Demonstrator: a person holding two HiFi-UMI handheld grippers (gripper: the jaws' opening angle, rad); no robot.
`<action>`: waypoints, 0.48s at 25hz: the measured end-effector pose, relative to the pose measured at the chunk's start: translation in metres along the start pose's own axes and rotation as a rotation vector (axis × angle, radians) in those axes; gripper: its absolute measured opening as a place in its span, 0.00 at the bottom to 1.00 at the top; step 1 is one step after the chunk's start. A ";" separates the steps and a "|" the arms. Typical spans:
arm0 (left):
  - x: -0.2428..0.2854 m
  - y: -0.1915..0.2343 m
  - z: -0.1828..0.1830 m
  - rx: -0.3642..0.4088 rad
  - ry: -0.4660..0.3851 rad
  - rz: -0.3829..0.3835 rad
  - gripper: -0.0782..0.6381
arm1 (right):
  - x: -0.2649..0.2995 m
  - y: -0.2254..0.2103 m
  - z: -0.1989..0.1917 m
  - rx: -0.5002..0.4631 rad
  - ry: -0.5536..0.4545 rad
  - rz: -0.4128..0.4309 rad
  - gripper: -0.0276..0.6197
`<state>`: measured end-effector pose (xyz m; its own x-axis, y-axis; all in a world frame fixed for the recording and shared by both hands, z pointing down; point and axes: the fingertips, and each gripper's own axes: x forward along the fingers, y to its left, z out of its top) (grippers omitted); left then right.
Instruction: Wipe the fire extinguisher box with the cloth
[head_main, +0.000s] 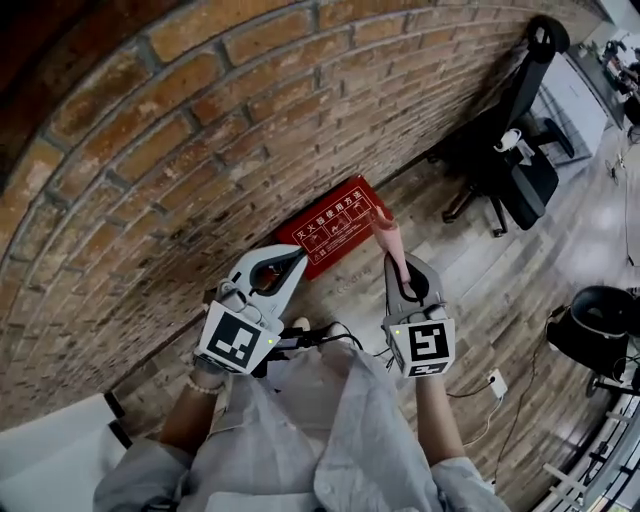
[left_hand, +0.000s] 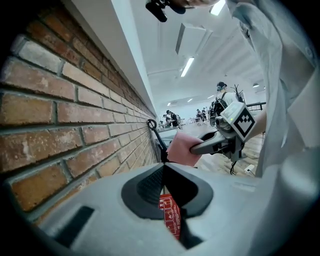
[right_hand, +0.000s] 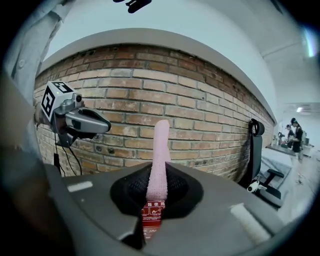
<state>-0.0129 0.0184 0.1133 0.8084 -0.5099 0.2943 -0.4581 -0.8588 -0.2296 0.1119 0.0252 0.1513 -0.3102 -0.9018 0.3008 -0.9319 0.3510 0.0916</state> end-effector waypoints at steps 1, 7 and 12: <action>-0.001 0.002 0.000 0.010 0.012 0.003 0.11 | -0.002 0.000 0.001 0.011 -0.003 -0.008 0.07; -0.001 0.010 0.003 -0.004 0.013 0.030 0.11 | -0.009 0.004 -0.004 -0.045 0.023 -0.023 0.07; 0.001 0.013 0.006 -0.006 -0.009 0.038 0.11 | -0.008 0.003 -0.001 -0.076 0.031 -0.022 0.07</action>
<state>-0.0160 0.0070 0.1054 0.7938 -0.5413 0.2773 -0.4903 -0.8393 -0.2349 0.1115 0.0341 0.1496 -0.2832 -0.9017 0.3268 -0.9209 0.3508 0.1698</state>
